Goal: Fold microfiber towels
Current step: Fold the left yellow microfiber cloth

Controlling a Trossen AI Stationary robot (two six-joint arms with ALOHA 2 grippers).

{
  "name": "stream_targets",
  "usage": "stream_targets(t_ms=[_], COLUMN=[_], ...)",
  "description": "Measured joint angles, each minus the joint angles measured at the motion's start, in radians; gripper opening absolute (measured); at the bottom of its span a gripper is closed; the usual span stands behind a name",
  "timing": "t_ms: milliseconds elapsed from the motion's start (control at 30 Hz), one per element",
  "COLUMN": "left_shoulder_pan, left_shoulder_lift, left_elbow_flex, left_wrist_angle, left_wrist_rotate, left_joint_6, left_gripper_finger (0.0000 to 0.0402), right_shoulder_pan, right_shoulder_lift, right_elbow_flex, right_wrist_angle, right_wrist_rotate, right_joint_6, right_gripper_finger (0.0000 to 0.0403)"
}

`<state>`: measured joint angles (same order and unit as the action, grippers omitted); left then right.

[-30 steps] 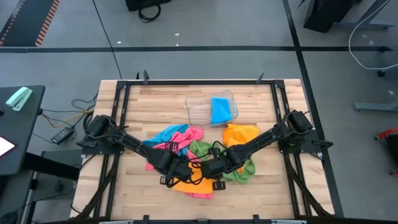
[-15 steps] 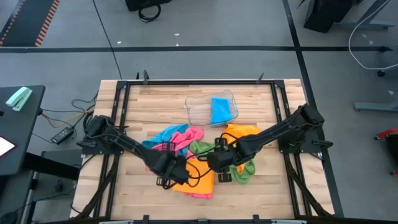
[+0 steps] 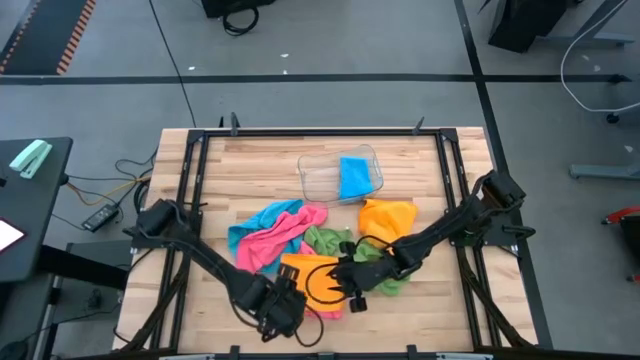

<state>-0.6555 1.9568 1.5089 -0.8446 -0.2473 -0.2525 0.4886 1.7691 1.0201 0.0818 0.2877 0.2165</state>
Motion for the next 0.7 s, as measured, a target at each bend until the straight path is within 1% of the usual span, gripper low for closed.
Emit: stream_targets(t_ms=[67,167,300,367,533,700], left_shoulder_pan=[-0.021,-0.056,-0.102,-0.123,-0.164,-0.184], left_shoulder_lift=[0.020,0.057,0.083,0.086,0.086,0.098], left_elbow_flex=[0.001,0.001,0.006,0.018,0.029,0.029], left_wrist_angle=[0.038,0.064,0.055,0.029,0.025,0.017], left_wrist_rotate=[-0.011,-0.074,-0.193,-0.238,-0.254,-0.249], left_joint_6=[-0.003,-0.035,-0.133,-0.169,-0.216,-0.303], left_gripper_finger=[0.0228,0.0234,0.0234,0.0231,0.0222,0.0209], right_shoulder_pan=[0.000,-0.001,0.012,0.019,0.020,0.020], right_shoulder_lift=[0.000,0.000,0.000,0.000,0.000,0.001], right_elbow_flex=[-0.027,-0.040,-0.037,-0.035,-0.033,-0.033], right_wrist_angle=[0.035,0.050,0.049,0.069,0.154,0.154], right_wrist_rotate=[0.004,0.022,0.121,0.153,0.168,0.160], right_joint_6=[0.017,0.046,0.038,0.018,-0.018,-0.019], right_gripper_finger=[0.0174,0.0174,0.0174,0.0174,0.0174,0.0174])
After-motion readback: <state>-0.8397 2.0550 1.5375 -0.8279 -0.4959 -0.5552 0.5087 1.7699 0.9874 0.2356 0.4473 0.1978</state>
